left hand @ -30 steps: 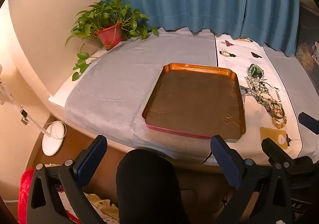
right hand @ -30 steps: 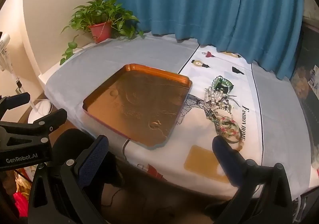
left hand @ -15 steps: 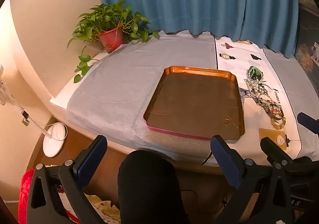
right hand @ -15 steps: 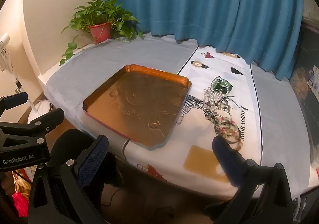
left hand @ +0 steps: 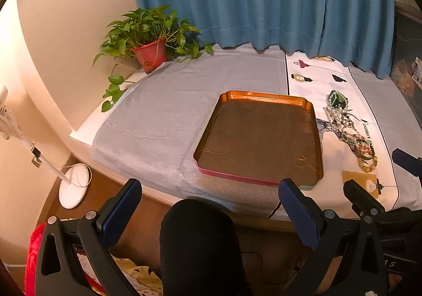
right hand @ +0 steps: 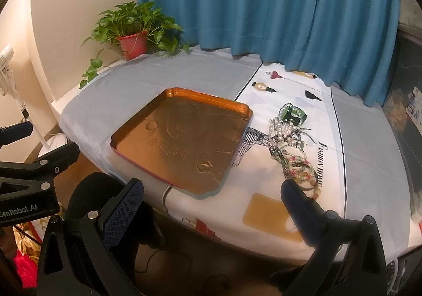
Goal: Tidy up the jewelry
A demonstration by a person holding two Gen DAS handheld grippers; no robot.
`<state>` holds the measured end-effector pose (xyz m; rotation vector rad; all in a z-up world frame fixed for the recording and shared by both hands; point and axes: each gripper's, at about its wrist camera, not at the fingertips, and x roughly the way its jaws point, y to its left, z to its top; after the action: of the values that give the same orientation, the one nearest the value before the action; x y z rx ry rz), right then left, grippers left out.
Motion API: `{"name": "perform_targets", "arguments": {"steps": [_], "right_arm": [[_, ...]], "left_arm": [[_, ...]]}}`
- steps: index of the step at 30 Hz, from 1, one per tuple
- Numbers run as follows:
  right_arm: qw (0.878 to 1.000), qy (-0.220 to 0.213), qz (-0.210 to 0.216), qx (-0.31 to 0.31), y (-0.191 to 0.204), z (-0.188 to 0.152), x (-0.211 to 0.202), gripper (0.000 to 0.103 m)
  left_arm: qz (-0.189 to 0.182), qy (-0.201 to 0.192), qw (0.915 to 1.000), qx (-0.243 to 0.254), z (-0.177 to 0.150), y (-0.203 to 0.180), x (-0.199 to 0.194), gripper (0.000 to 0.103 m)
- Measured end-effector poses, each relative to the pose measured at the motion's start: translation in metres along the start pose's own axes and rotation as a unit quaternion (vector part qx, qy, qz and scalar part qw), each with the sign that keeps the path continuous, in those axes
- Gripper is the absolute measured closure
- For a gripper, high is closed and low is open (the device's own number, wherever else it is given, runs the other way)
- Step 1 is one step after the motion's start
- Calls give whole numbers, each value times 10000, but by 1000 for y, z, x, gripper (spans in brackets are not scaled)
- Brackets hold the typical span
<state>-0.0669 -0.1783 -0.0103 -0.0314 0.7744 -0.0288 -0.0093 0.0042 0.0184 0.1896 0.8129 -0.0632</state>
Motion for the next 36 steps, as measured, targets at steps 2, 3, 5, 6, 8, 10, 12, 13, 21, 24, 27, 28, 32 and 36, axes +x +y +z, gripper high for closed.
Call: {"name": "perform_targets", "arguments": {"steps": [2, 3, 5, 6, 8, 10, 12, 13, 21, 24, 27, 28, 32, 36], "right_arm": [[10000, 0, -3, -2, 0, 0, 0, 0], [10000, 1, -5, 2, 0, 1, -1, 0], [10000, 0, -5, 7, 0, 1, -2, 0], [10000, -5, -6, 5, 0, 1, -2, 0], [10000, -12, 2, 1, 0, 1, -2, 0], [10000, -19, -1, -6, 0, 1, -2, 0], [10000, -17, 6, -5, -1, 2, -3, 0], [10000, -14, 11, -5, -1, 2, -3, 0], [10000, -24, 11, -4, 0, 3, -5, 0], [10000, -30, 5, -7, 0, 2, -4, 0], [10000, -25, 10, 3, 0, 2, -4, 0], [10000, -23, 11, 4, 1, 2, -4, 0], [10000, -38, 8, -8, 0, 1, -4, 0], [10000, -38, 12, -7, 0, 1, -3, 0]], "left_arm": [[3, -12, 10000, 2, 0, 0, -1, 0], [1, -13, 10000, -1, 0, -1, -1, 0], [4, -24, 10000, -3, -1, -1, -3, 0], [7, -25, 10000, -4, -1, -1, -3, 0], [5, -28, 10000, -3, -1, -1, -3, 0], [8, -44, 10000, -5, -1, -1, -5, 0], [7, -47, 10000, -5, -1, -1, -6, 0], [3, -45, 10000, -5, -1, 0, -6, 0], [10, -49, 10000, -7, -1, -1, -7, 0], [6, -49, 10000, -6, -1, 0, -7, 0], [13, -51, 10000, -3, -1, -1, -7, 0], [13, -49, 10000, -1, -1, 0, -7, 0], [4, -54, 10000, -16, -1, 0, -7, 0], [12, -56, 10000, -4, -1, -1, -7, 0]]}}
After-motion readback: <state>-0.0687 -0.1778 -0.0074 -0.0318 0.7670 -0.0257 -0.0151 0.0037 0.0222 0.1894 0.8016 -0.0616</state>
